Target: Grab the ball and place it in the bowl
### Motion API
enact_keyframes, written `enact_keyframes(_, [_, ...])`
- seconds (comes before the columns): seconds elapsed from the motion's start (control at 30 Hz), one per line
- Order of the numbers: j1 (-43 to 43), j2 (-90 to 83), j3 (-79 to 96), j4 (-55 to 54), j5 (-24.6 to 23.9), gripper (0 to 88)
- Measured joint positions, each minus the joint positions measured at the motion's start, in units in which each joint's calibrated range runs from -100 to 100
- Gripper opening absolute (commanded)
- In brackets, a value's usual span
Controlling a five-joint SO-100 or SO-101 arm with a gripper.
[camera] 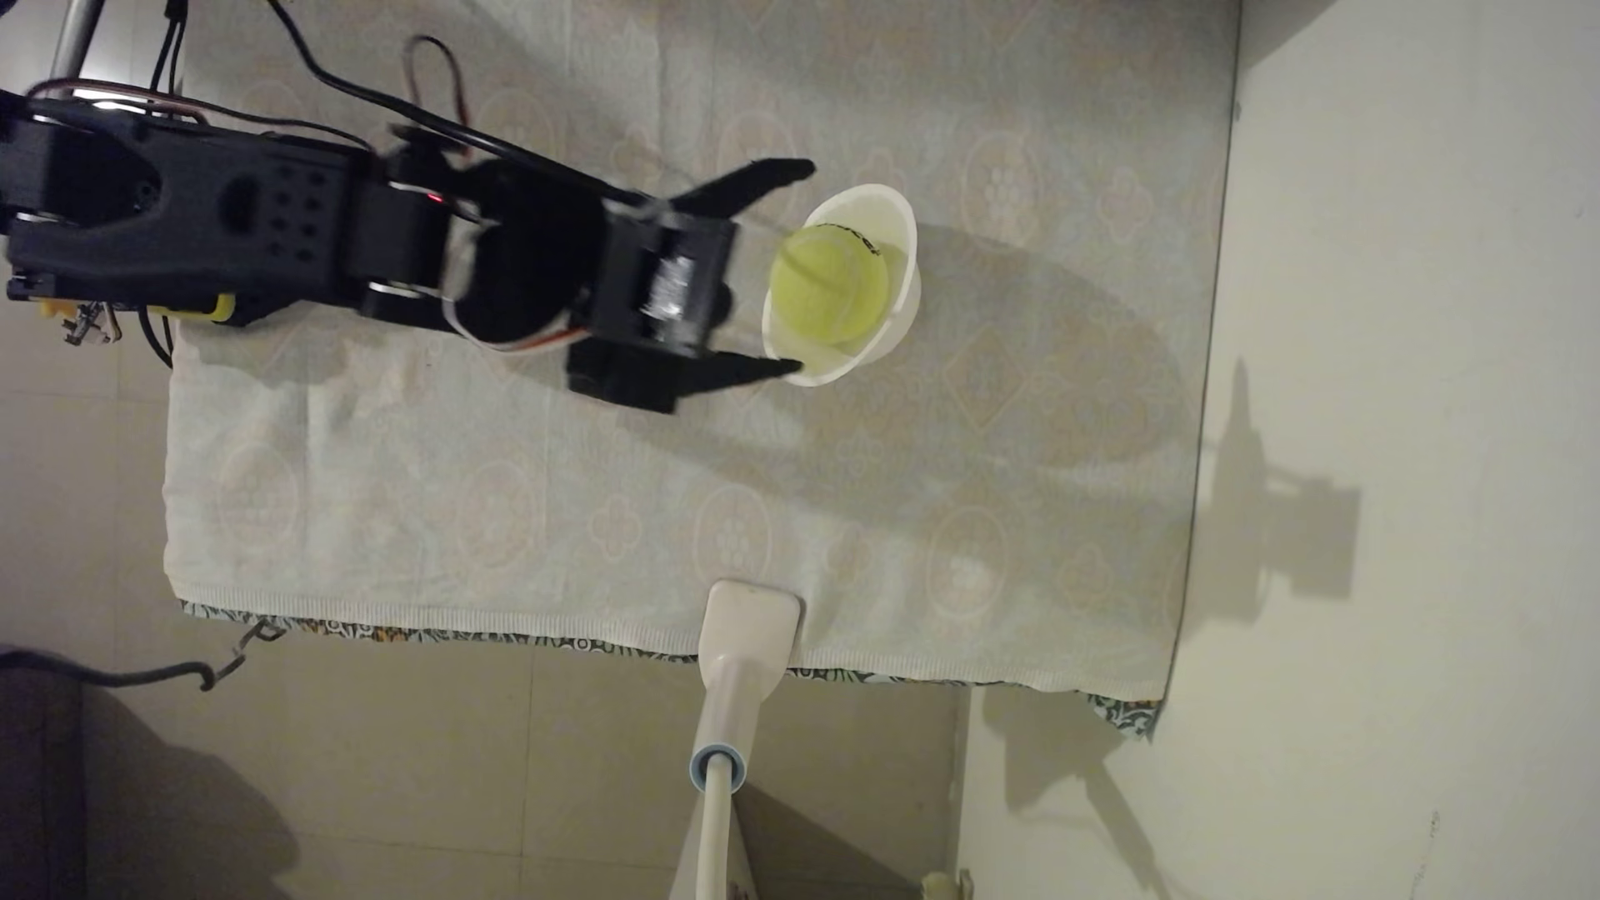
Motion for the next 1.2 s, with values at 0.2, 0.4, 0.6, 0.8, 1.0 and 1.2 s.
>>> enact_keyframes(0.2, [-2.06, -13.21, 14.28, 0.0, 1.03, 31.9])
enact_keyframes(0.4, [-4.93, -22.82, 27.47, -0.82, 1.07, 28.3])
enact_keyframes(0.6, [-6.41, -32.26, 39.04, -1.39, 2.0, 21.6])
enact_keyframes(0.8, [-7.33, -41.7, 50.79, -1.39, 2.83, 19.7])
enact_keyframes(1.0, [-8.25, -47.96, 59.38, -1.39, 3.08, 14.0])
enact_keyframes(1.2, [-8.13, -53.54, 68.14, -2.71, 3.08, 9.9])
